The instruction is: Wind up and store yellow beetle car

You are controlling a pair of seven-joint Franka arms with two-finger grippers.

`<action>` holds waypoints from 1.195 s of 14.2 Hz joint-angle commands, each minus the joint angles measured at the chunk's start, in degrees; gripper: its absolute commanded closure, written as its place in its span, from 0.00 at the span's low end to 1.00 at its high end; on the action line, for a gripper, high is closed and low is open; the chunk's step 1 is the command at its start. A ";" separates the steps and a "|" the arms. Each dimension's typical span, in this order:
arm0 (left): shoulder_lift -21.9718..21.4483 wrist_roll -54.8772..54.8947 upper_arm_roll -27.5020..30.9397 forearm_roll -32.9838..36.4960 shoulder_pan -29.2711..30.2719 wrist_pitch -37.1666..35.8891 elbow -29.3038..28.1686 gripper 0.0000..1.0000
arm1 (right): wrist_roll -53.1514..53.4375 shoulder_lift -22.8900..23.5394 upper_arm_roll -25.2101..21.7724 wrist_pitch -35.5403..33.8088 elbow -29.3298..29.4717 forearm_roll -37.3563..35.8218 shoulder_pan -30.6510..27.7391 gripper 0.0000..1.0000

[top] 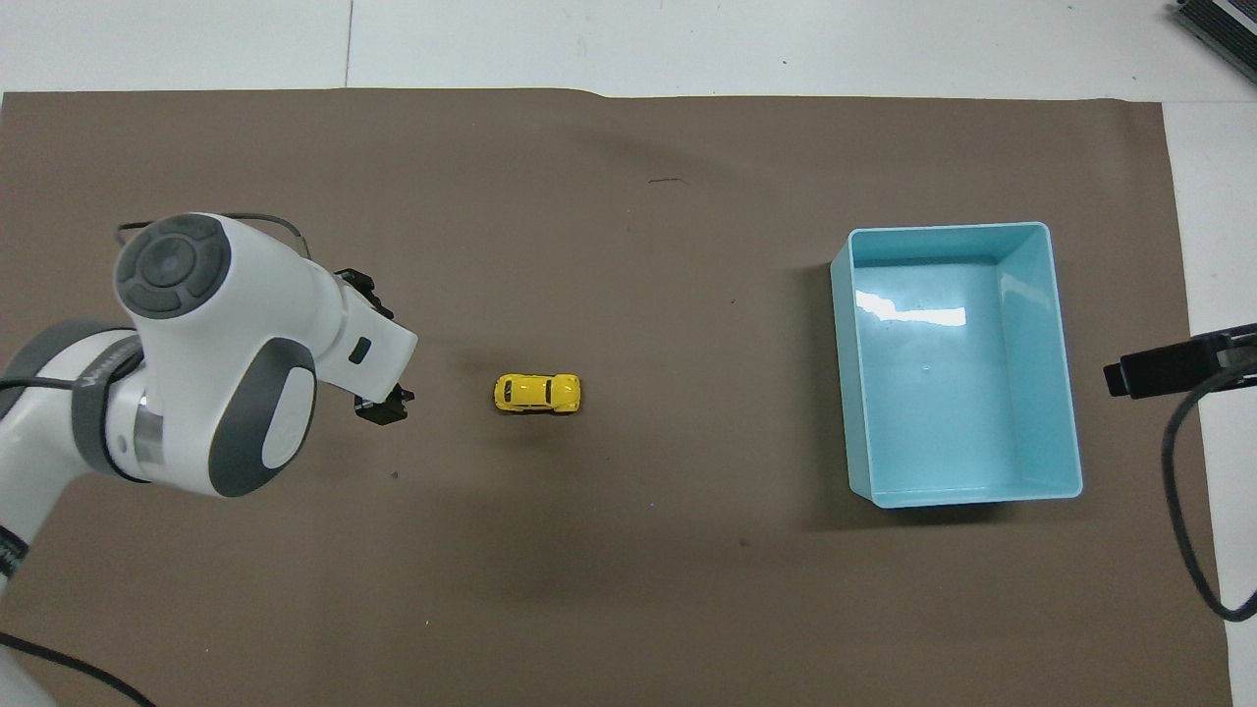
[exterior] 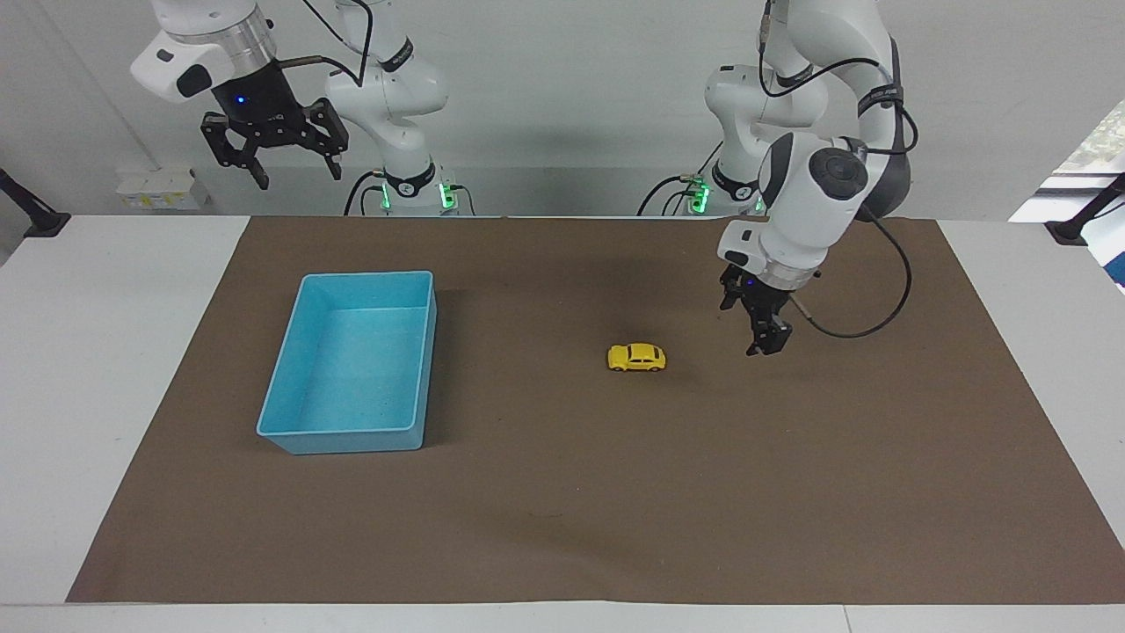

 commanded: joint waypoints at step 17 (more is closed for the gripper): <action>8.06 -9.77 1.52 0.04 -15.26 23.12 -8.42 0.13 | 0.05 -0.88 -0.05 0.26 -0.85 1.14 -0.43 0.00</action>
